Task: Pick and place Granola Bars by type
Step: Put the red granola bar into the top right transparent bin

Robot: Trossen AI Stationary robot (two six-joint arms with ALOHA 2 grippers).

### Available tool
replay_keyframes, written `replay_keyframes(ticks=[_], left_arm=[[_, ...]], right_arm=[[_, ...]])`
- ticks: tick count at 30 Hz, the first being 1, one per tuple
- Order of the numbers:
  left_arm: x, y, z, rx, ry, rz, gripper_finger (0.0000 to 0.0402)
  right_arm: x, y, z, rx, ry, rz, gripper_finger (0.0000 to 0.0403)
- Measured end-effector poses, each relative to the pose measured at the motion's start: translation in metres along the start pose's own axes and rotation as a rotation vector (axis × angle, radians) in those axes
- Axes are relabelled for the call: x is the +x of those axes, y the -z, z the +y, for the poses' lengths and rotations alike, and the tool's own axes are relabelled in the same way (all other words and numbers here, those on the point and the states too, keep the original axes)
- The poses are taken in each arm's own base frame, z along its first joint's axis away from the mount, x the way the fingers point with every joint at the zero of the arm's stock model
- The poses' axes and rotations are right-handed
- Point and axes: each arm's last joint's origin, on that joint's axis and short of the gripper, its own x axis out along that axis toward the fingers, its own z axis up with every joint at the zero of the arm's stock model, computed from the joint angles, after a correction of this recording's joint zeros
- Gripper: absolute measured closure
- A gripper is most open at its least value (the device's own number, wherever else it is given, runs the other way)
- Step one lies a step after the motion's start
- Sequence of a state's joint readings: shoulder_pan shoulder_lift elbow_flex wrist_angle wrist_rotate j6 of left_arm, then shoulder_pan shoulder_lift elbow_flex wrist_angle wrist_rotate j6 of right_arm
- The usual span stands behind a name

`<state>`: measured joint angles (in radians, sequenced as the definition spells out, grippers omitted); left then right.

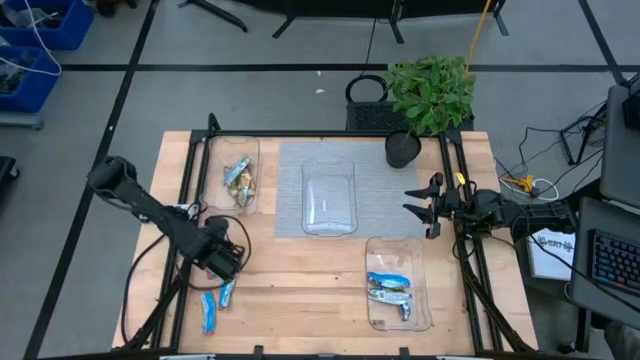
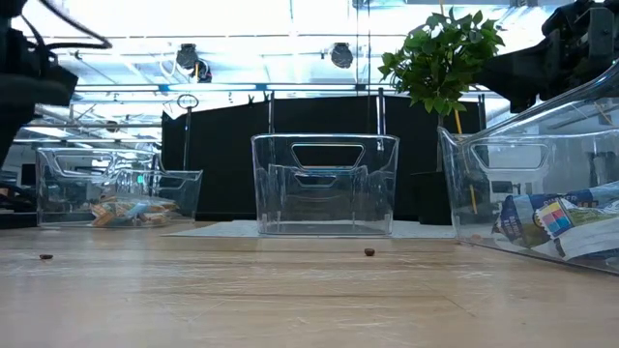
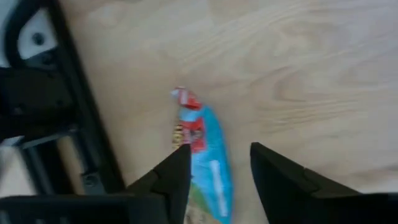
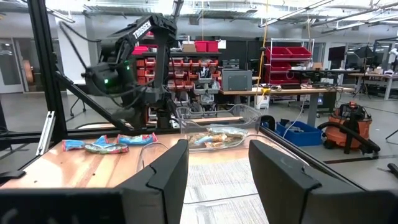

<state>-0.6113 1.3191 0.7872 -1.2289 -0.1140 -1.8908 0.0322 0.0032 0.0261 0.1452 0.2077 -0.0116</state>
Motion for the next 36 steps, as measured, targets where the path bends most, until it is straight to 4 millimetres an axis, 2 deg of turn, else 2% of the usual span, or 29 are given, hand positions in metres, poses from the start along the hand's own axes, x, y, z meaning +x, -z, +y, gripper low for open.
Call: replay_keyframes(ticks=[5, 15, 23, 31, 34, 36], left_arm=[[0.010, 0.002, -0.003, -0.008, -0.112, -0.029, 0.0214], [0.019, 0.006, -0.007, -0.053, -0.132, -0.041, 0.0237], [0.063, 0.016, 0.000, -0.086, -0.042, 0.056, 0.0249], [0.054, 0.016, 0.001, -0.040, -0.036, 0.023, 0.0253], [0.052, 0.016, 0.000, -0.014, -0.027, 0.030, 0.0282], [0.052, 0.016, 0.000, -0.001, -0.030, 0.045, 0.0319]], right_arm=[[0.000, 0.000, 0.000, 0.000, 0.000, 0.000, 0.0243], [0.000, 0.000, 0.000, 0.000, 0.000, 0.000, 0.0243], [0.000, 0.000, 0.000, 0.000, 0.000, 0.000, 0.0243], [0.000, 0.000, 0.000, 0.001, -0.001, -0.001, 0.0243], [0.000, 0.000, 0.000, 0.000, -0.001, -0.001, 0.0243], [0.000, 0.000, 0.000, 0.001, -0.001, 0.000, 0.0243]])
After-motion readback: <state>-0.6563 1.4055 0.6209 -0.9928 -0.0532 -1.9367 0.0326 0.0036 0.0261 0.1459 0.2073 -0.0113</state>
